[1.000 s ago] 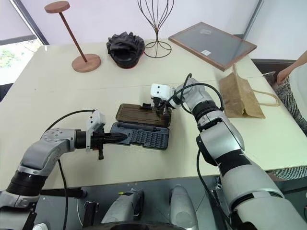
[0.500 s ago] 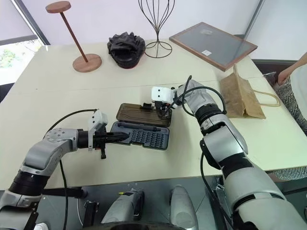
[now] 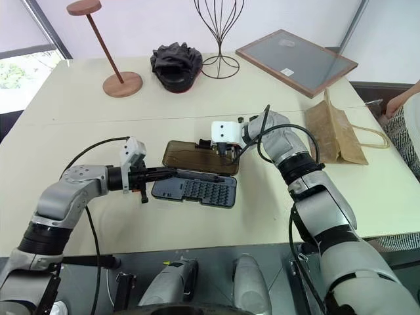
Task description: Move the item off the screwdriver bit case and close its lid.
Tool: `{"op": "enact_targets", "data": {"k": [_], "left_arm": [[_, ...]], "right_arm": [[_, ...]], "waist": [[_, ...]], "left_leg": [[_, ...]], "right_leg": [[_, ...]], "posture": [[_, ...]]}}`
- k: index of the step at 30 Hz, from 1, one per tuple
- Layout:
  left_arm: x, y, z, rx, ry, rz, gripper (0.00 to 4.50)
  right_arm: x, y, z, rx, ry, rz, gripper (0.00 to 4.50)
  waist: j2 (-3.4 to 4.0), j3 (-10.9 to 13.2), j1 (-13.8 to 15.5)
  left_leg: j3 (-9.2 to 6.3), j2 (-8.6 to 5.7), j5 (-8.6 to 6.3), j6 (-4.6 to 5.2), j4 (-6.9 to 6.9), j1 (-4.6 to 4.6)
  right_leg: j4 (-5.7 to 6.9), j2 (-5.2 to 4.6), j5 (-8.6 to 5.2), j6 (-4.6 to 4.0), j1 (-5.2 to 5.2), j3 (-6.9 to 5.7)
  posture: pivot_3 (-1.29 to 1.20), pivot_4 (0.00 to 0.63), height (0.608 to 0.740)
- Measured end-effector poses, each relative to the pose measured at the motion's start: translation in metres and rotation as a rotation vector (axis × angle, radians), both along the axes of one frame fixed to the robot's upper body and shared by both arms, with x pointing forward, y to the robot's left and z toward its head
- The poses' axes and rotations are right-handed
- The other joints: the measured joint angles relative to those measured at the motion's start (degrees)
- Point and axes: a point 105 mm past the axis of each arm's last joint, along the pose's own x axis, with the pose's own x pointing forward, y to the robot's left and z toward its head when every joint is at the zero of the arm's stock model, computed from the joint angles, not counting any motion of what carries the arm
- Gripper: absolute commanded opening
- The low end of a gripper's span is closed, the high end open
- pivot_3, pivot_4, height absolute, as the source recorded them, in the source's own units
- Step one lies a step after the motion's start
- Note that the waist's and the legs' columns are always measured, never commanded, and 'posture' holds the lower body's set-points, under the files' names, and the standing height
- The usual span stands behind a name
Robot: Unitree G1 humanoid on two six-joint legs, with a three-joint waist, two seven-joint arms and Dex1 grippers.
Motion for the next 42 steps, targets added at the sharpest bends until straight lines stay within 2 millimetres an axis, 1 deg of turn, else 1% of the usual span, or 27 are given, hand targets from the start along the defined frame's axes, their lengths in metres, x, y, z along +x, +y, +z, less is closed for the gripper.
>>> {"op": "enact_targets", "data": {"k": [2, 4, 7, 10, 16, 19, 22, 26, 29, 31, 33, 37, 40, 42], "left_arm": [[0.013, 0.003, 0.012, -0.058, -0.020, 0.061, 0.00], [0.031, 0.010, 0.029, -0.123, -0.051, 0.153, 0.00], [0.046, 0.021, 0.047, -0.188, -0.075, 0.242, 0.00], [0.056, 0.032, 0.053, -0.234, -0.063, 0.307, 0.00], [0.076, 0.055, 0.060, -0.310, -0.031, 0.422, 0.00], [0.086, 0.065, 0.051, -0.307, -0.010, 0.477, 0.00], [0.089, 0.067, 0.026, -0.248, 0.030, 0.489, 0.00], [0.084, 0.050, 0.001, -0.182, 0.071, 0.401, 0.00], [0.073, 0.033, -0.018, -0.137, 0.109, 0.308, 0.00], [0.068, 0.026, -0.028, -0.112, 0.127, 0.274, 0.00], [0.067, 0.024, -0.029, -0.107, 0.126, 0.260, 0.00], [0.066, 0.021, -0.023, -0.101, 0.098, 0.236, 0.00], [0.065, 0.021, -0.023, -0.100, 0.097, 0.230, 0.00], [0.064, 0.020, -0.023, -0.101, 0.099, 0.227, 0.00]], "right_arm": [[-0.003, 0.002, 0.007, -0.006, -0.057, 0.017, 0.05], [-0.006, 0.007, 0.015, -0.006, -0.124, 0.035, 0.05], [-0.008, 0.010, 0.023, -0.016, -0.213, 0.045, 0.05], [-0.011, 0.009, 0.027, -0.026, -0.286, 0.033, 0.05], [-0.020, 0.013, 0.030, -0.014, -0.348, 0.022, 0.05], [-0.023, 0.015, 0.032, -0.007, -0.358, 0.016, 0.05], [-0.025, 0.016, 0.034, -0.001, -0.364, 0.014, 0.05], [-0.027, 0.018, 0.037, 0.004, -0.371, 0.014, 0.05], [-0.027, 0.018, 0.037, 0.005, -0.371, 0.012, 0.05], [-0.027, 0.018, 0.037, 0.005, -0.370, 0.010, 0.05], [-0.027, 0.017, 0.037, 0.005, -0.368, 0.006, 0.05], [-0.027, 0.017, 0.036, 0.010, -0.359, 0.004, 0.05], [-0.027, 0.017, 0.035, 0.015, -0.342, -0.002, 0.84], [-0.027, 0.016, 0.035, 0.018, -0.334, -0.008, 1.81]], "waist": [[-0.01, 0.0, 0.1], [-0.03, 0.0, 0.1], [-0.03, 0.0, 0.0], [-0.04, 0.0, 0.0], [-0.05, 0.0, 0.0], [-0.06, 0.0, 0.0], [-0.06, 0.0, 0.0], [-0.07, 0.0, 0.1], [-0.07, 0.0, 0.0], [-0.07, 0.0, -0.1], [-0.07, 0.0, 0.0], [-0.07, 0.0, 0.0], [-0.07, 0.0, 0.0], [-0.07, 0.0, 0.0]], "left_leg": [[-0.01, 0.00, 0.00, 0.00, 0.02, -0.02], [-0.01, 0.00, 0.00, 0.00, 0.03, -0.03], [0.01, 0.00, 0.00, -0.01, 0.03, -0.04], [0.01, -0.02, 0.01, -0.01, 0.04, -0.05], [0.02, -0.04, 0.01, -0.02, 0.05, -0.05], [0.04, -0.06, 0.01, -0.02, 0.05, -0.04], [0.05, -0.08, 0.01, -0.02, 0.05, -0.05], [0.05, -0.08, 0.01, -0.02, 0.07, -0.09], [0.06, -0.08, 0.01, -0.01, 0.07, -0.08], [0.06, -0.08, 0.01, -0.01, 0.07, -0.08], [0.05, -0.07, 0.01, -0.01, 0.07, -0.09], [0.05, -0.06, 0.01, -0.01, 0.08, -0.11], [0.05, -0.06, 0.01, -0.01, 0.08, -0.11], [0.05, -0.06, 0.01, -0.01, 0.08, -0.11]], "right_leg": [[0.00, 0.00, 0.00, 0.00, -0.01, 0.00], [0.01, 0.00, 0.00, 0.01, -0.01, -0.01], [0.00, -0.01, 0.00, 0.01, -0.03, -0.01], [0.00, -0.01, 0.00, 0.01, -0.04, -0.01], [0.00, 0.00, 0.00, 0.01, -0.04, -0.02], [0.00, 0.00, 0.00, 0.01, -0.04, -0.01], [0.00, 0.00, 0.00, 0.01, -0.05, -0.02], [0.00, 0.00, 0.01, 0.01, -0.05, -0.02], [0.01, 0.00, 0.01, 0.01, -0.06, -0.01], [0.02, 0.00, 0.01, 0.01, -0.07, -0.01], [0.02, 0.00, 0.01, 0.01, -0.08, -0.02], [0.01, 0.00, 0.01, 0.01, -0.08, -0.01], [0.01, 0.00, 0.01, 0.01, -0.08, -0.02], [0.01, 0.00, 0.01, 0.01, -0.08, -0.02]], "posture": [[0.00, 0.150, 0.734], [0.00, 0.150, 0.734], [0.00, 0.150, 0.734], [0.00, 0.150, 0.734], [0.00, 0.150, 0.734], [0.00, 0.150, 0.734], [0.00, 0.150, 0.734], [0.00, 0.150, 0.734], [0.00, 0.150, 0.734], [0.00, 0.150, 0.734], [0.00, 0.150, 0.734], [0.00, 0.150, 0.734], [0.00, 0.150, 0.734], [0.00, 0.150, 0.734]]}}
